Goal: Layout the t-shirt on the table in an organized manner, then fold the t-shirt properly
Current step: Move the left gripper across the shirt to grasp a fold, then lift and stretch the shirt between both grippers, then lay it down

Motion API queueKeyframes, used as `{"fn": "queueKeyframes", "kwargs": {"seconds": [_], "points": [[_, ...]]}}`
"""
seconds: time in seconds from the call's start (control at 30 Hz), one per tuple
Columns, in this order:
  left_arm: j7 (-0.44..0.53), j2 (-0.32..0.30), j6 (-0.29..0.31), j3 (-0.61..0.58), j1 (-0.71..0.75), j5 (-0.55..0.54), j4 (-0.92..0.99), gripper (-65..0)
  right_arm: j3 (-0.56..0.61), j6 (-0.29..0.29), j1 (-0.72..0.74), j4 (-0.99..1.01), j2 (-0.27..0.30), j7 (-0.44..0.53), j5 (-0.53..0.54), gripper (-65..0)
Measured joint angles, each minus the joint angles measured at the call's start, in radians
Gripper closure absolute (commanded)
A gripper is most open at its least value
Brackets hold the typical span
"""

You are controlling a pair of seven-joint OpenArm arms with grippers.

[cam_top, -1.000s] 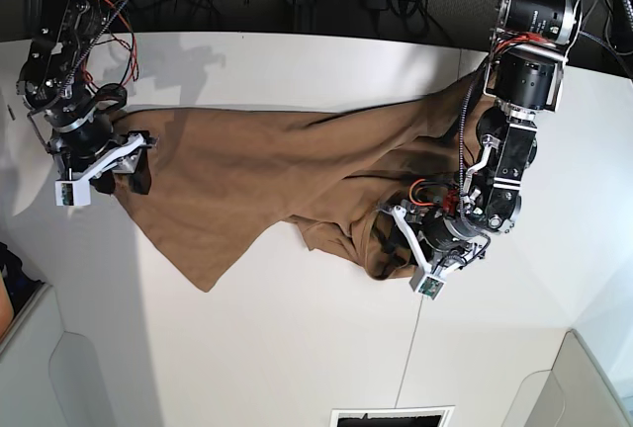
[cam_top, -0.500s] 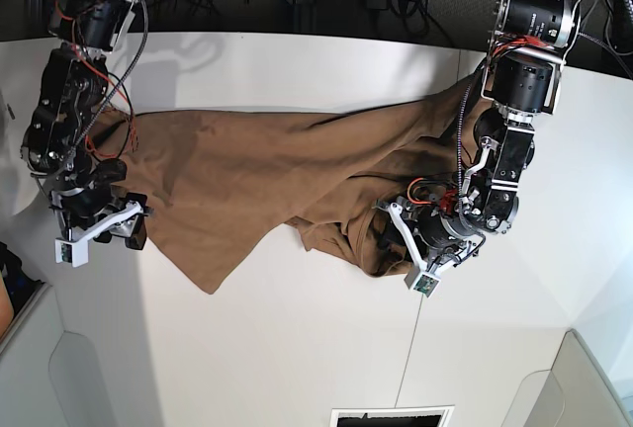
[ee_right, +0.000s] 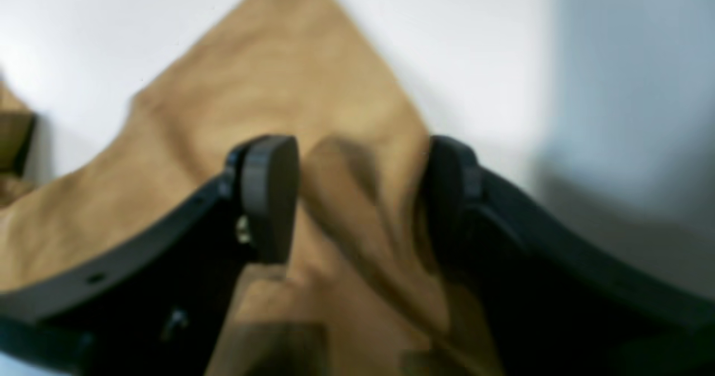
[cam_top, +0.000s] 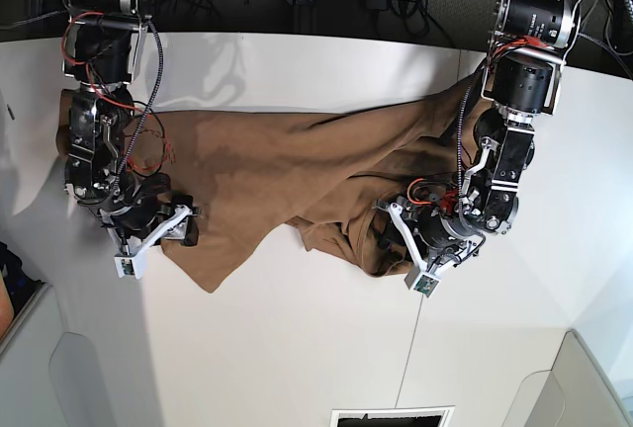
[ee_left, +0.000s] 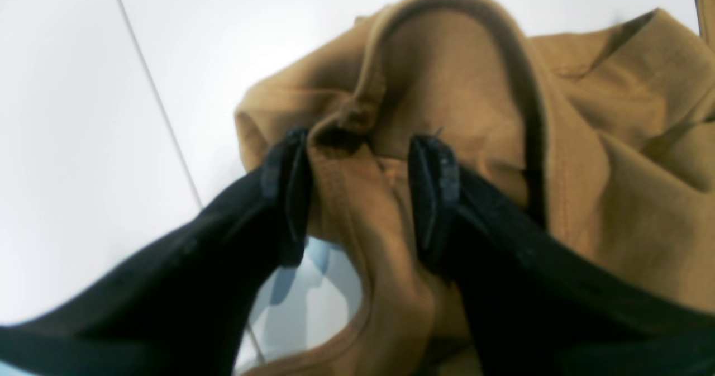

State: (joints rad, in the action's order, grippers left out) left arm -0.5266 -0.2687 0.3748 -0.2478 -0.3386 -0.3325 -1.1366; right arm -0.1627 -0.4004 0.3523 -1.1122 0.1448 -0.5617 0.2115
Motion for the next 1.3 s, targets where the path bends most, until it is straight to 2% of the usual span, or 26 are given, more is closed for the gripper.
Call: {"fn": "queueKeyframes", "kwargs": {"seconds": [0.03, 0.07, 0.1, 0.13, 0.17, 0.2, 0.23, 0.33, 0.5, 0.67, 0.73, 0.77, 0.83, 0.9, 0.97, 1.03, 1.1, 1.23, 1.3], "points": [[0.0, -0.001, 0.0, 0.0, 0.0, 0.003, 0.0, -17.8, 0.018, 0.0, 0.0, 0.0, 0.002, 0.006, 0.0, -34.8], [0.0, -0.004, 0.0, 0.0, 0.0, 0.003, 0.0, -12.3, 0.032, 0.0, 0.0, 0.0, 0.002, 0.011, 0.0, -30.9], [0.0, -0.008, 0.0, 0.0, 0.0, 0.002, 0.0, -6.7, 0.043, 0.0, 0.0, 0.0, 0.002, 0.016, 0.0, -24.4], [0.0, -0.014, 0.0, 0.0, 0.0, 0.0, 0.0, -1.3, 0.052, 0.0, 0.0, 0.0, 0.002, 0.016, 0.001, -15.3], [0.001, -0.02, 0.004, 0.0, 0.0, -0.001, 0.0, 0.0, 0.056, 0.0, 0.0, 0.0, 0.002, 0.016, 0.001, -5.0], [0.0, -0.026, 0.005, 0.0, 0.0, -0.002, 0.0, 0.0, 0.057, -0.001, -0.001, 0.0, 0.002, 0.019, 0.002, 0.0], [0.0, -0.032, 0.012, 0.0, 0.0, -0.002, 0.0, 0.0, 0.057, -0.001, -0.001, 0.002, 0.002, 0.026, 0.001, 0.0], [-0.001, -0.064, 0.108, 0.0, 0.0, -0.005, 0.0, 0.0, 0.057, -0.002, 0.003, 0.002, 0.002, 0.026, 0.0, 0.0], [-0.027, -0.127, 0.12, -0.002, -0.036, -0.091, 0.001, 0.0, 0.059, -0.007, 0.065, 0.0, 0.011, 0.021, -0.002, 0.0], [-0.023, -0.2, 0.116, -0.002, -0.204, -0.181, -0.002, 0.0, 0.058, -0.077, 0.161, -0.018, 0.069, 0.021, -0.001, 0.0], [-0.046, -0.236, 0.117, -0.002, -0.271, -0.282, -0.002, 0.0, 0.056, -0.082, 0.183, -0.042, 0.088, 0.017, 0.021, 0.0], [-0.074, -0.254, 0.14, 0.002, -0.302, -0.339, -0.004, 0.0, 0.055, -0.083, 0.189, -0.061, 0.096, 0.004, 0.041, 0.0], [-0.16, -0.276, 0.241, 0.04, -0.349, -0.449, -0.027, 0.0, 0.055, -0.083, 0.191, -0.113, 0.114, -0.043, 0.077, 0.0], [-0.252, -0.285, 0.307, 0.095, -0.372, -0.568, -0.082, 0.0, 0.042, -0.087, 0.189, -0.166, 0.125, -0.129, 0.121, 0.0], [-0.367, -0.293, 0.315, 0.148, -0.37, -0.718, -0.153, 0.0, 0.018, -0.087, 0.182, -0.214, 0.14, -0.183, 0.171, 0.0], [-0.475, -0.304, 0.315, 0.193, -0.337, -0.88, -0.233, 0.0, -0.014, -0.083, 0.151, -0.272, 0.17, -0.211, 0.236, 0.0], [-0.529, -0.33, 0.319, 0.235, -0.262, -0.983, -0.336, 0.0, -0.047, -0.087, 0.098, -0.328, 0.189, -0.246, 0.283, 0.0], [-0.61, -0.409, 0.32, 0.292, -0.031, -1.059, -0.529, 0.0, -0.097, -0.115, -0.111, -0.415, 0.185, -0.265, 0.321, 0.0], [-0.658, -0.423, 0.321, 0.289, 0.095, -1.09, -0.59, 0.0, -0.106, -0.128, -0.227, -0.422, 0.174, -0.276, 0.314, 0.0]]}}
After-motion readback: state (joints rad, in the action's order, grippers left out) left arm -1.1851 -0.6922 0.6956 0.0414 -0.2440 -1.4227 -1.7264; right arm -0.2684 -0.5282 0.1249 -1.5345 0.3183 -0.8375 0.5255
